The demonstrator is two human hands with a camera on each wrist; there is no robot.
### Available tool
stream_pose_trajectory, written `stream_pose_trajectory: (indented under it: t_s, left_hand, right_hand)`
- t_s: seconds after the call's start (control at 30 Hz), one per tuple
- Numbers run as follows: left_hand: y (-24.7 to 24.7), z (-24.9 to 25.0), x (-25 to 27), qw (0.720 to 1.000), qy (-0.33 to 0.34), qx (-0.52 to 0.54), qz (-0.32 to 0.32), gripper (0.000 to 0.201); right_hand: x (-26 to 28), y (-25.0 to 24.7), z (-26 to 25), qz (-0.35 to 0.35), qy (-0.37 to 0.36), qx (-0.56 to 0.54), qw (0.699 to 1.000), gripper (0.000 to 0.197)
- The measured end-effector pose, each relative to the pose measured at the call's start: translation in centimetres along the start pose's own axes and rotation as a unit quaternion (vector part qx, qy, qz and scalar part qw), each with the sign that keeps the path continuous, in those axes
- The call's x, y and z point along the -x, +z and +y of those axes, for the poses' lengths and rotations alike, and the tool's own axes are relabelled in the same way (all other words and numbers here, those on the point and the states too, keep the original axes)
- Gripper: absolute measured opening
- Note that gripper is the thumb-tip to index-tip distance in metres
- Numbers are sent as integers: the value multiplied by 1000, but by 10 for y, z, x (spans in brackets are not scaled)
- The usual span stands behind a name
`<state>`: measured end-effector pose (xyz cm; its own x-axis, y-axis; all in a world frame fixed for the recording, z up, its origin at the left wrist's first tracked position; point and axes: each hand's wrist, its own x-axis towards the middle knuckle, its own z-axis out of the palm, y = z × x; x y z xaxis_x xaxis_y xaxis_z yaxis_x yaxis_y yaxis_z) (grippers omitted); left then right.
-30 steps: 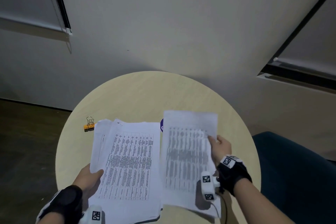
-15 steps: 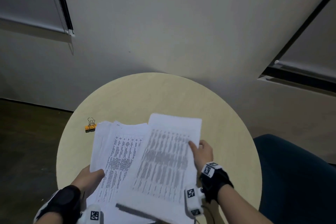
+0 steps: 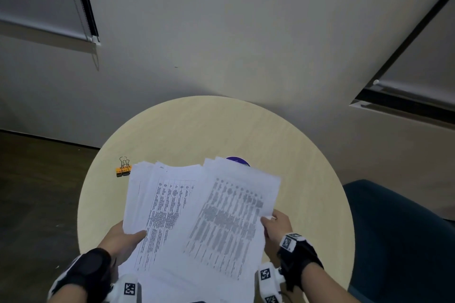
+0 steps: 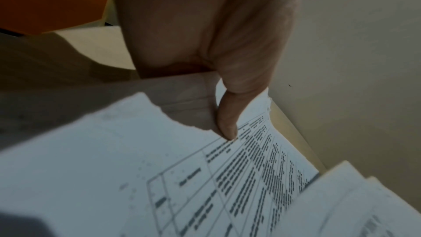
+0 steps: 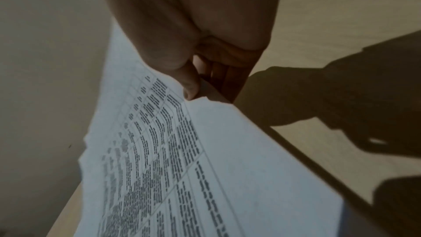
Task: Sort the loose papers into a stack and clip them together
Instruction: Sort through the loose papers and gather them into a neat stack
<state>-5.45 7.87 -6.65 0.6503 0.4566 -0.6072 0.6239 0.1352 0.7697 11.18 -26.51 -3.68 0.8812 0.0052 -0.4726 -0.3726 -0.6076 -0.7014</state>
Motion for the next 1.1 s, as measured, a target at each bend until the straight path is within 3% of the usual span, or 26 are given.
stream_pose_trajectory:
  t_s: [0.1,0.2,0.37,0.57,0.7,0.8,0.9,0.97,1.03,1.1]
  left_hand:
    - [-1,0,0,1000,0,-12,-8,33]
    - [-3,-1,-1,1000,-7,-23,-16,37]
    - [-3,4,6,997,7,-78,4,24]
    - [-4,5,6,997,-4,-81,-14,23]
    - [-11,5,1,995,-39,-68,-63,44]
    - [-4,12,7,998,-34,-22,-43,30]
    - [5,14,6,1000,9,17,3,31]
    - [8,24,9,998,32,50,-13,32]
    - [7,41,16,997,71,26,-27,25]
    - [3,65,28,988,146,8,-46,22]
  right_hand:
    - [-8,-16,9,47,14,-27,998,24]
    - [-18,-18,20,80,69,-70,992,24]
    - [-18,-11,17,74,70,-97,990,19]
    - [-24,-25,25,155,107,-132,973,22]
    - [-13,-47,25,195,120,-73,971,36]
    - [-17,-50,32,168,119,-8,979,43]
    - [-22,-39,25,151,131,92,976,77]
    - [-17,-25,10,156,58,174,971,89]
    - [-7,-7,-13,75,-47,148,985,84]
    - [10,14,-44,-87,-78,83,990,81]
